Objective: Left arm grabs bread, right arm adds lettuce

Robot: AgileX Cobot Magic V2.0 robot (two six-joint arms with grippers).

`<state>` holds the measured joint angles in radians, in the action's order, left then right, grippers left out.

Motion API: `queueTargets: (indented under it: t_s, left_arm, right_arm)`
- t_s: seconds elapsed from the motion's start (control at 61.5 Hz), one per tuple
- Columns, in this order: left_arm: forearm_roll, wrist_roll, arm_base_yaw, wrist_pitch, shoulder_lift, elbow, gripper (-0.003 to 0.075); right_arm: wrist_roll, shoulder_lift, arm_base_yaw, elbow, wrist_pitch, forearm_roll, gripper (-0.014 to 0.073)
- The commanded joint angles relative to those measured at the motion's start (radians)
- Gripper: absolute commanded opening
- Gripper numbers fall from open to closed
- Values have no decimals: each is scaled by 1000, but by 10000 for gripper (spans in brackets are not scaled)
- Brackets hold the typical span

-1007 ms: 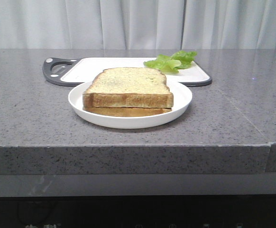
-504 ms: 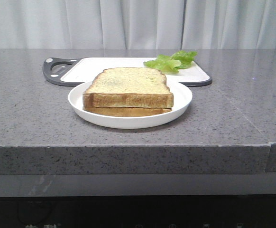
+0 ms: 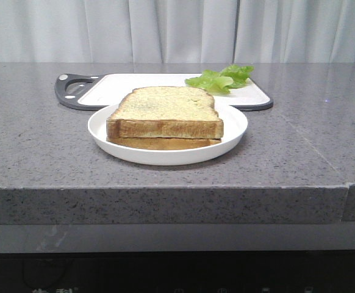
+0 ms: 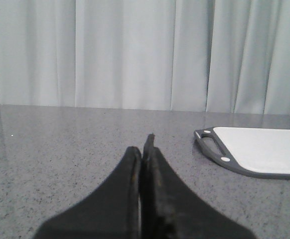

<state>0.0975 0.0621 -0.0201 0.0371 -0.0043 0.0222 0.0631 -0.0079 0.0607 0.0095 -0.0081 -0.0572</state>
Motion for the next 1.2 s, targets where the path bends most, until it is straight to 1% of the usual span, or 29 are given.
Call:
queueTargets:
  t_s: [0.0,0.081,0.179,0.341,0.52,0.634,0.731,0.894,1.186]
  left_arm:
    - [27,-10,1,43,-17,96,-20]
    - [34,-10,1,-37,-12,180,-20]
    - [34,-10,1,-111,2,272,-20]
    - [34,-10,1,-251,75,454,-20]
    - [34,-10,1,-431,202,644,-20]
    - [34,-10,1,-549,296,722,-20]
    - [34,-10,1,-608,368,745,-20]
    - [34,-10,1,-663,448,745,-20]
    - [78,-10,1,-655,538,707,-20]
  right_arm:
    - [-4,-23,-2,-90,-51,-2,-118]
    - [-4,-22,-2,-159,18,-2,-118]
    - [-4,-2,-2,-258,138,-2,-118]
    - [-4,83,-2,-419,324,-2,-118]
    - [-4,206,-2,-553,435,-2,-118]
    - [-4,274,-2,-618,498,-7,-118]
    - [-4,332,-2,-643,548,-7,-118]
    - [-4,408,-2,-640,605,-7,-118]
    - [-4,495,-2,-640,610,-7,-118]
